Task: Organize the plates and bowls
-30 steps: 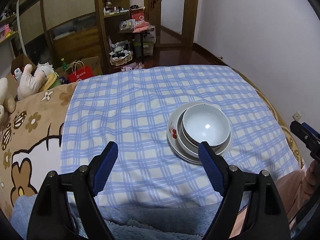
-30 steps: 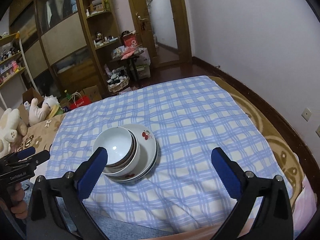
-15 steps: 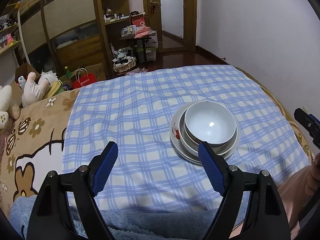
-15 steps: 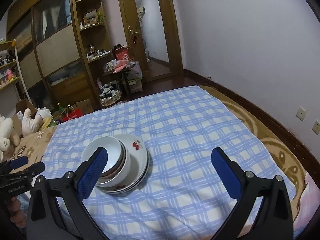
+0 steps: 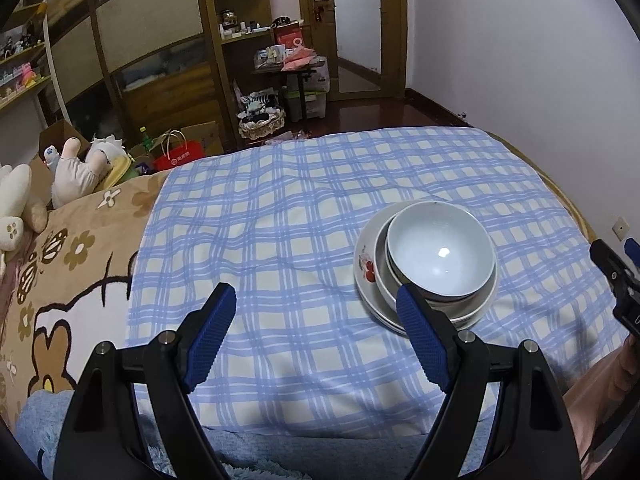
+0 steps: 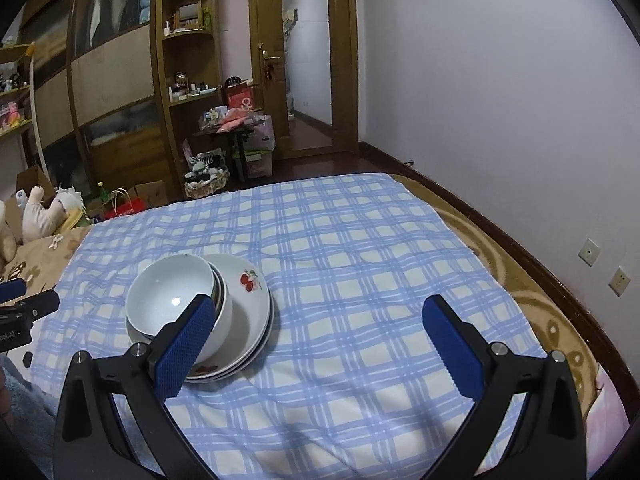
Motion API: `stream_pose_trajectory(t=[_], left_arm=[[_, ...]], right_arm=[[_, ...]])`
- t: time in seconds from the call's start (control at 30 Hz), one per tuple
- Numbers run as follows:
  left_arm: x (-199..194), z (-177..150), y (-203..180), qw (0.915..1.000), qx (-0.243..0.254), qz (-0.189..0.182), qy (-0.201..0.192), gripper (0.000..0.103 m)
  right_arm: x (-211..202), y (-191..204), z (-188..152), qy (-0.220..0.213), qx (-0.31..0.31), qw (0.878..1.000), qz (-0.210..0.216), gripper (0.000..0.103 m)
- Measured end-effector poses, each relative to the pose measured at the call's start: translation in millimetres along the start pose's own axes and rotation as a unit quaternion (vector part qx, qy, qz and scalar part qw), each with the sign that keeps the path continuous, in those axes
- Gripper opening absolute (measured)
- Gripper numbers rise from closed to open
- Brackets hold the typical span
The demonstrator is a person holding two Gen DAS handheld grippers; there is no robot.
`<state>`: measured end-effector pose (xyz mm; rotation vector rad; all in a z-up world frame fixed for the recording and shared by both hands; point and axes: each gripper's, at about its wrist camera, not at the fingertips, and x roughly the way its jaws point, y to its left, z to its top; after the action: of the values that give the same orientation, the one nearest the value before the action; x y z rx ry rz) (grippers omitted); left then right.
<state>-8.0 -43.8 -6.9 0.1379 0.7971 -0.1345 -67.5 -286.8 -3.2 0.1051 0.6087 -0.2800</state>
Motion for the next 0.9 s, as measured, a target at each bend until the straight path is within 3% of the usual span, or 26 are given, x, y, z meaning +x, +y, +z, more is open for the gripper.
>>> stream_pose_trajectory(t=[0.27, 0.9], left_arm=[[-3.9, 3.3, 2.5, 0.9995, -0.001, 0.021, -0.024, 0.081], [-7.2, 5.8, 6.3, 0.9979, -0.002, 0.052, -0.038, 0.081]], right_arm=[[-3.6, -4.7, 1.9, -0.006, 0.0, 1.0, -0.009, 0.103], [-2.1, -6.9, 2.4, -0.001, -0.002, 1.0, -0.02, 0.103]])
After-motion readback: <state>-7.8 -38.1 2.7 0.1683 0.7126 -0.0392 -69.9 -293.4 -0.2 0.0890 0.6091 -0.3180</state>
